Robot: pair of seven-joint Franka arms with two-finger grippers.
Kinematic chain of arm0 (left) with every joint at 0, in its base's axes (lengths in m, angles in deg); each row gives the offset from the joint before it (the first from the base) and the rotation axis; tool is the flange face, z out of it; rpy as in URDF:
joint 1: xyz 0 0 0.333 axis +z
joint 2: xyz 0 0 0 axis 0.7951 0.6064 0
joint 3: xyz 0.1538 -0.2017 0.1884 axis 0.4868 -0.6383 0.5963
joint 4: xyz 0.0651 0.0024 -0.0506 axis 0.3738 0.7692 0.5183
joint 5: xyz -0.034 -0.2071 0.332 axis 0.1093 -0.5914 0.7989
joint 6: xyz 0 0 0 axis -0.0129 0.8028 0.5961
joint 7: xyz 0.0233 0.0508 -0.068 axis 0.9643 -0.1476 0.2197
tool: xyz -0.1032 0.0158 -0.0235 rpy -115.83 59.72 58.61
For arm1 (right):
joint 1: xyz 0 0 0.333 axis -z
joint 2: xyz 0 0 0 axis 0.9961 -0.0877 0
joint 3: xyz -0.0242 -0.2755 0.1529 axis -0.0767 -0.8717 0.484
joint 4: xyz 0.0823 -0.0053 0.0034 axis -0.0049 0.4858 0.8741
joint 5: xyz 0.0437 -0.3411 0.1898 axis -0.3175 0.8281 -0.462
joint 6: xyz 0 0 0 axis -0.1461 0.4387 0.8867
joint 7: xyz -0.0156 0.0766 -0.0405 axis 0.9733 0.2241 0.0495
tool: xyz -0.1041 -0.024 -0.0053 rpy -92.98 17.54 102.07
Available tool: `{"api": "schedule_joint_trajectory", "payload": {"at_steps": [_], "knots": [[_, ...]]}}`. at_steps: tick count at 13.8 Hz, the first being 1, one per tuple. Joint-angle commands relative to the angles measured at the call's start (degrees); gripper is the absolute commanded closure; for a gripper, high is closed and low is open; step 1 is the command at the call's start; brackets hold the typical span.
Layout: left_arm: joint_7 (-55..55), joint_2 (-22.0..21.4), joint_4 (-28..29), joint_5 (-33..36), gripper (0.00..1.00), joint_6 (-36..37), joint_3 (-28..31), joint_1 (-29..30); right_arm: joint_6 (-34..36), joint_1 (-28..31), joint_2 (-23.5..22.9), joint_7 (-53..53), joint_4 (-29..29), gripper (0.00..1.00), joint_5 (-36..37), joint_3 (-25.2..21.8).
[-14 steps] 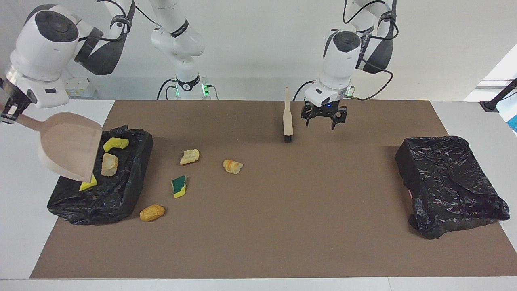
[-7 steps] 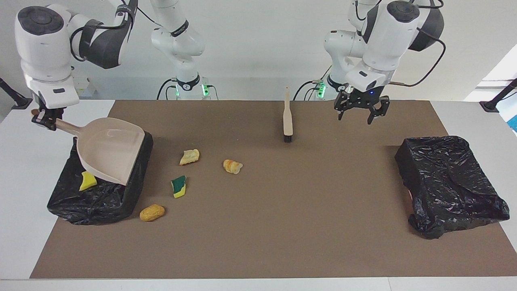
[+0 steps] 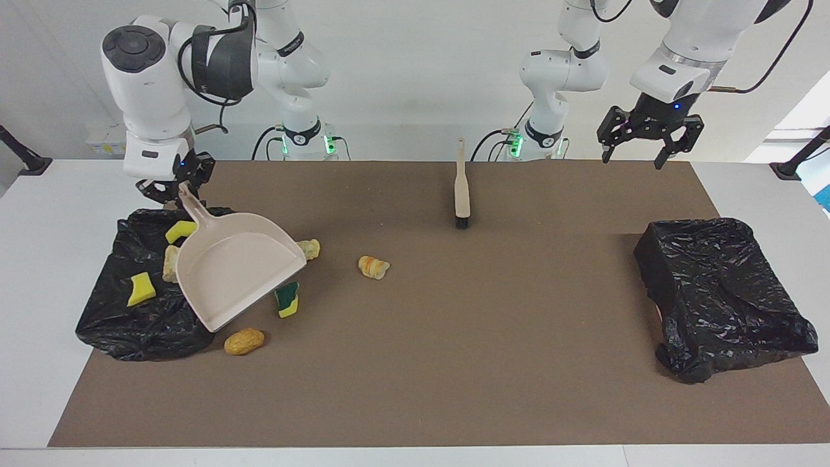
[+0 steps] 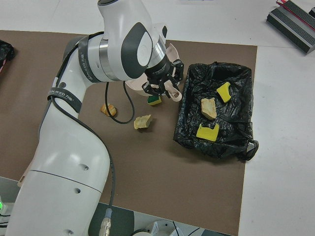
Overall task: Sweep and dump trash in bin
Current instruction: 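Return the dustpan to the table center with the right gripper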
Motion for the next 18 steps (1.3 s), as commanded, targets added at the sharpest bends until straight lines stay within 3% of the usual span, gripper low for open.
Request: {"api": "schedule_joint_trajectory", "payload": {"at_steps": [1, 6, 9, 13, 18], "knots": [[-0.7, 2.8, -4.2, -1.1, 0.0, 2.6, -0.3, 2.1, 0.7, -3.1, 0.8, -13.3, 1.4, 1.0, -6.6, 0.1], [-0.9, -1.5, 1.3, -1.5, 0.0, 2.3, 0.2, 2.8, -3.0, -15.1, -3.7, -38.3, 1.3, 1.0, -11.4, 0.2], [-1.3, -1.6, 1.6, -1.3, 0.0, 1.5, 0.2, 3.9, -8.1, -23.0, -7.3, -52.9, 1.2, 1.0, -12.6, 0.2], [-2.5, -1.5, 1.5, -1.2, 0.0, 0.9, 0.4, 4.0, -14.7, -30.6, -12.1, -64.7, -0.1, 1.0, -13.3, 0.2], [-2.0, -1.6, 1.5, -1.2, 0.0, 1.4, 0.4, 4.0, -20.5, -35.7, -22.0, -72.6, -5.2, 1.0, -12.7, 0.2]]}}
